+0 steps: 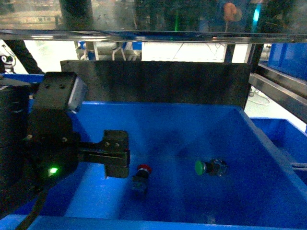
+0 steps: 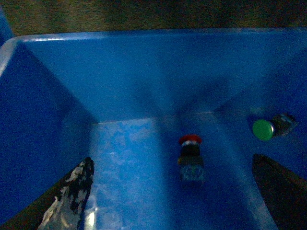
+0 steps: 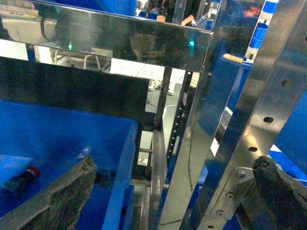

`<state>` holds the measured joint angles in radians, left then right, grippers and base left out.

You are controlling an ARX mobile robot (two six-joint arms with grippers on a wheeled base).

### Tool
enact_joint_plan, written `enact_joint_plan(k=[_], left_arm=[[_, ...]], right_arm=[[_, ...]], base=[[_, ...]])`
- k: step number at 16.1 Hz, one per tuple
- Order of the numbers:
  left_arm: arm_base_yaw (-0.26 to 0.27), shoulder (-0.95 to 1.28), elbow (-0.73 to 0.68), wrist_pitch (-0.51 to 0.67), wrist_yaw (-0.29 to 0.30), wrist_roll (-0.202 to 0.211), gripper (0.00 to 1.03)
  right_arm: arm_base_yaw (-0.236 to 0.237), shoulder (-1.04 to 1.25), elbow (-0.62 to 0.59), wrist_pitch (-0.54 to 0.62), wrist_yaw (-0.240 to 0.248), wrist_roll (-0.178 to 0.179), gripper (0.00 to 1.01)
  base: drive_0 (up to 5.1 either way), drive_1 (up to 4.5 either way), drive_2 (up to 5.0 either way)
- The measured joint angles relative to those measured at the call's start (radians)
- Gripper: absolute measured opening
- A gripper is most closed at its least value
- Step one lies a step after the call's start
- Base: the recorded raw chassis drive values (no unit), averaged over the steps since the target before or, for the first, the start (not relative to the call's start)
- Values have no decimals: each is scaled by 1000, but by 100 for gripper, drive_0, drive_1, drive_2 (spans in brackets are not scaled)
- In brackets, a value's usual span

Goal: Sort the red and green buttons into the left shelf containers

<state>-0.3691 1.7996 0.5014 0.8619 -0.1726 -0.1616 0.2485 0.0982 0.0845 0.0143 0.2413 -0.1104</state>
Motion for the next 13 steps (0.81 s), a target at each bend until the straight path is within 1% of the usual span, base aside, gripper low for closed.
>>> enact_joint_plan(k=[1, 2, 3, 4, 5, 6, 7, 8, 9, 10, 11, 12, 13], left_arm=[[14, -53, -68, 38, -3, -8, 98], [17, -113, -124, 45, -16, -16, 98], [13, -198, -188, 39, -35, -15, 98], [-11, -303, -247, -3, -81, -8, 98], [-23, -414, -287, -67, -92, -5, 98], [-22, -562, -320, -155, -90, 4, 98], [11, -706, -344, -247, -85, 4, 98], [60, -857, -371, -350, -75, 0, 98], [119, -1036, -398, -474, -40, -14, 98], [197, -1218, -407, -590, 16, -15, 98], [315, -1416, -402, -718, 91, -15, 98], [437, -1581, -385, -837, 148, -19, 98], [486, -1675, -368, -891, 142, -23, 98]], right_arm=[[0, 0, 0, 0, 0, 0, 98], [0, 0, 0, 0, 0, 0, 98], [0, 0, 0, 0, 0, 0, 98], [0, 0, 0, 0, 0, 0, 98], [0, 0, 0, 0, 0, 0, 98], [0, 0, 0, 0, 0, 0, 98], [0, 0, 0, 0, 0, 0, 98], [0, 0, 0, 0, 0, 0, 98], [0, 0, 0, 0, 0, 0, 98], [0, 0, 0, 0, 0, 0, 98], [0, 0, 0, 0, 0, 0, 98], [0, 0, 0, 0, 0, 0, 98], [0, 0, 0, 0, 0, 0, 98]], base=[[0, 0, 0], [0, 0, 0], [0, 0, 0], [0, 0, 0], [0, 0, 0], [0, 0, 0], [0, 0, 0], [0, 0, 0], [0, 0, 0], [0, 0, 0], [0, 0, 0], [0, 0, 0], [0, 0, 0]])
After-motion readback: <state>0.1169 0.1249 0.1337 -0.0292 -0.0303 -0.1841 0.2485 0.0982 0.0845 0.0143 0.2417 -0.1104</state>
